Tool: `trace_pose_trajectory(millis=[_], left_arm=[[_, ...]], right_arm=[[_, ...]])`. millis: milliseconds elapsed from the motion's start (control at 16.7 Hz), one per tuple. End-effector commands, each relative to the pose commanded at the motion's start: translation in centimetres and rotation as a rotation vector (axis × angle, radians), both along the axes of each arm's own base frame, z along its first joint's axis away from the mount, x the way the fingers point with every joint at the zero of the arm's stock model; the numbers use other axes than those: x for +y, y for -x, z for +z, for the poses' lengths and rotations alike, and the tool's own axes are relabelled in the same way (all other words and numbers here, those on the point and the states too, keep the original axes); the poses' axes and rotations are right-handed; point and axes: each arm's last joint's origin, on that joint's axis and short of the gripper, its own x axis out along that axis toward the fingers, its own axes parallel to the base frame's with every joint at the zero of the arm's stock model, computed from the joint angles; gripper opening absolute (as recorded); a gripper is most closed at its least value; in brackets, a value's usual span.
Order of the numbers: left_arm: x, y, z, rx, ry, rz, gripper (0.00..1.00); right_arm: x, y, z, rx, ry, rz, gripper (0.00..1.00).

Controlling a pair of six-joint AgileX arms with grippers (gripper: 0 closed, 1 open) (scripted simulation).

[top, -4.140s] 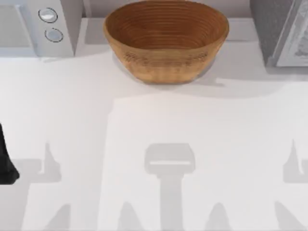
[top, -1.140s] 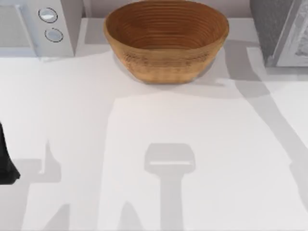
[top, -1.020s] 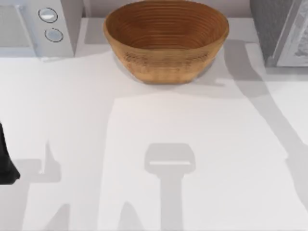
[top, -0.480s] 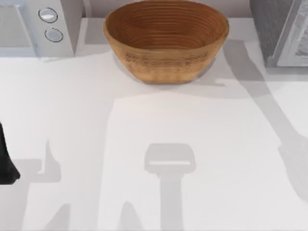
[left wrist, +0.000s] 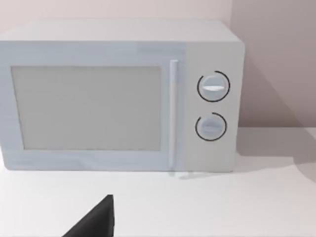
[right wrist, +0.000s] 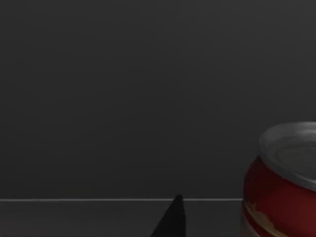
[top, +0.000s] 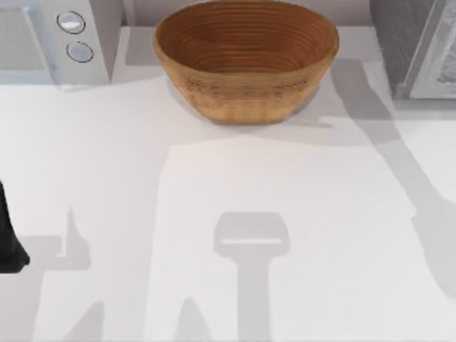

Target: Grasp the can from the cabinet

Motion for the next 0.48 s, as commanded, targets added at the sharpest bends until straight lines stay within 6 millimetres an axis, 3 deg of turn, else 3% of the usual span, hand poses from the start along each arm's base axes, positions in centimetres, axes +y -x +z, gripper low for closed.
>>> trace_pose_trajectory(millis=[300,480], left_arm=[[0.00,0.00,0.00,0.000,0.000,0.000,1.00],[0.00,0.00,0.00,0.000,0.000,0.000,1.00]], right_arm=[[0.00,0.00,0.00,0.000,0.000,0.000,0.02],[0.00,0.00,0.00,0.000,0.000,0.000,0.00]])
